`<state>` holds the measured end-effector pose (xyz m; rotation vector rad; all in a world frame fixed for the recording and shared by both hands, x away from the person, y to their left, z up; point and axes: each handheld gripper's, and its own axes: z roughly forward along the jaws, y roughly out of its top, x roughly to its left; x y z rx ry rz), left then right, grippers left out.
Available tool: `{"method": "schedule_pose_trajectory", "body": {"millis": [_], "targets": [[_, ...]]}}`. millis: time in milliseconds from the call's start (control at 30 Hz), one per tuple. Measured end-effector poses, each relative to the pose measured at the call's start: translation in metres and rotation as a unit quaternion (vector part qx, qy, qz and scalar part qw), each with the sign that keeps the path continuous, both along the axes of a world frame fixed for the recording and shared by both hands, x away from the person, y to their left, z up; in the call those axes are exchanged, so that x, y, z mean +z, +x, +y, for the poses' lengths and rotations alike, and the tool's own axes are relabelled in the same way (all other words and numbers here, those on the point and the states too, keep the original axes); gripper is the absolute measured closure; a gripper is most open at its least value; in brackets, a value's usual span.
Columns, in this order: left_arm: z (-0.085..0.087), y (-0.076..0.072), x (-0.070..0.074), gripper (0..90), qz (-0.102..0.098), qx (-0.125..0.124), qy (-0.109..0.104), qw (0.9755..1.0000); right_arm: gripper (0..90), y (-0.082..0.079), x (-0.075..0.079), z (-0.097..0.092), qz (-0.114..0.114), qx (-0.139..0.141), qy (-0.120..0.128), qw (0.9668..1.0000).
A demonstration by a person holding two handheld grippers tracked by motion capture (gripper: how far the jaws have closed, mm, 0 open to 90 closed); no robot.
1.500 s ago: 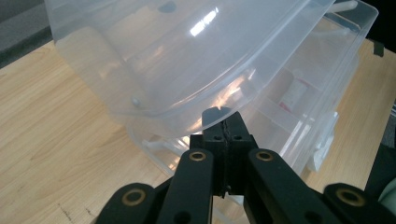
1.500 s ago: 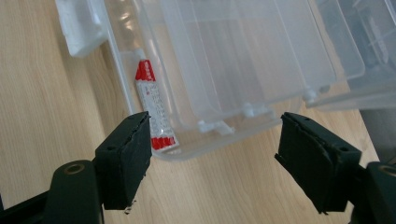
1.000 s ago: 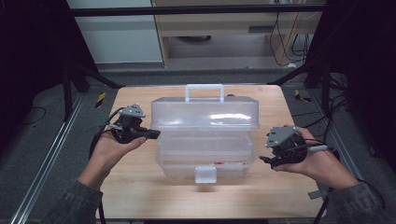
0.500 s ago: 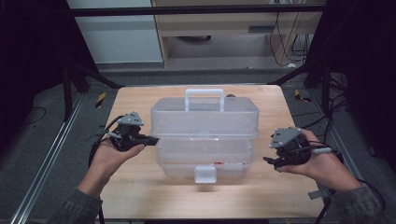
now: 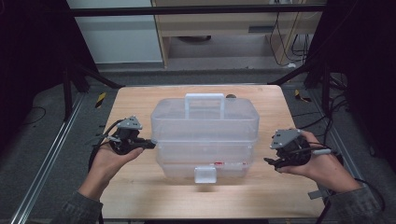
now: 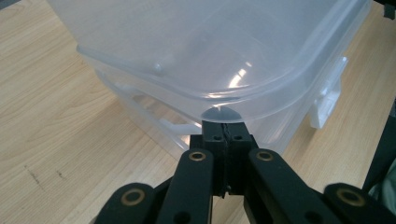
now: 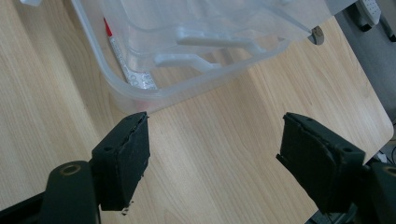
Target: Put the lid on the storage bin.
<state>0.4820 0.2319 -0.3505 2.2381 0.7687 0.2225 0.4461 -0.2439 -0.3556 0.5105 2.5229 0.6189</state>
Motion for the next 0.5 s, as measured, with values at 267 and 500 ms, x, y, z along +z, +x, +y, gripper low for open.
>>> {"method": "schedule_pose_trajectory", "body": {"millis": [267,500], "targets": [[0.0017,-0.0009,-0.0059,89.5,0.003,-0.001,0.007,1.0000,24.1,-0.0019,-0.0039,-0.0043,0.003,-0.008,0.002,1.0000],[0.0016,-0.0016,-0.0088,89.5,0.005,-0.004,0.010,0.9999,24.0,-0.0007,-0.0077,-0.0054,0.003,-0.015,0.004,0.9999]]}}
